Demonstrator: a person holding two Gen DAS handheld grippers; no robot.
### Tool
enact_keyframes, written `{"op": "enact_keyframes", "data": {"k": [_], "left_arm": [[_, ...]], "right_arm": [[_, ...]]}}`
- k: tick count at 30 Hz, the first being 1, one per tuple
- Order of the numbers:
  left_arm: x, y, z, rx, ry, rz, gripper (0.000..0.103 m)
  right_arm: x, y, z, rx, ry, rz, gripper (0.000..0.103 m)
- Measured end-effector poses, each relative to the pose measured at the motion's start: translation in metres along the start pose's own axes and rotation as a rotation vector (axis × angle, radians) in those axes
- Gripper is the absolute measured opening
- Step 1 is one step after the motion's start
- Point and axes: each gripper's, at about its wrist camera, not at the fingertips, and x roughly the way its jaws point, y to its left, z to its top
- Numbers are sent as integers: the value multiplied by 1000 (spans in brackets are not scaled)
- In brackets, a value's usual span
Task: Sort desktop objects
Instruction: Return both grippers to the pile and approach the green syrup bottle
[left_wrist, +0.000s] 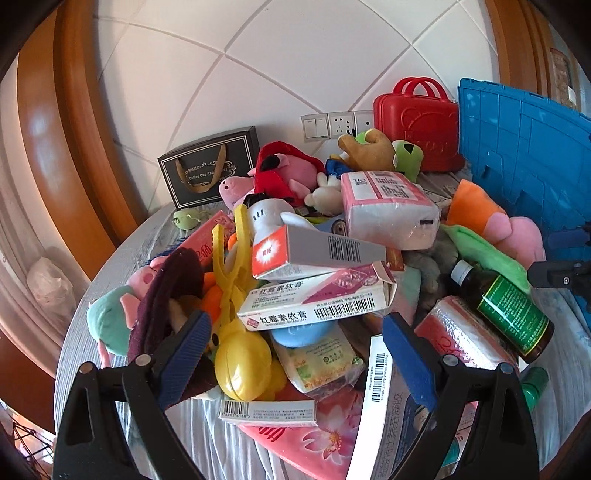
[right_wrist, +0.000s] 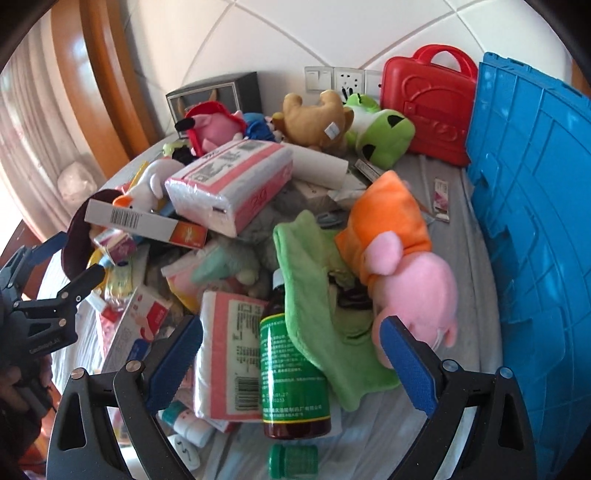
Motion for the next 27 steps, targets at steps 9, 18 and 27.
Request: {"op": "enact_keyframes", "data": {"k": [9,18,27], "left_arm": [[10,-3,-3,33,1,-45,95],[11,2,-9,77,-16,-90,95],[23,-3,0,109,-3,-133,95]], "right_arm": [[33,-9,12,26,94,28,82],[73,-30,15,161,165,107,42],[78,-42,16,179,197,66,14]]}}
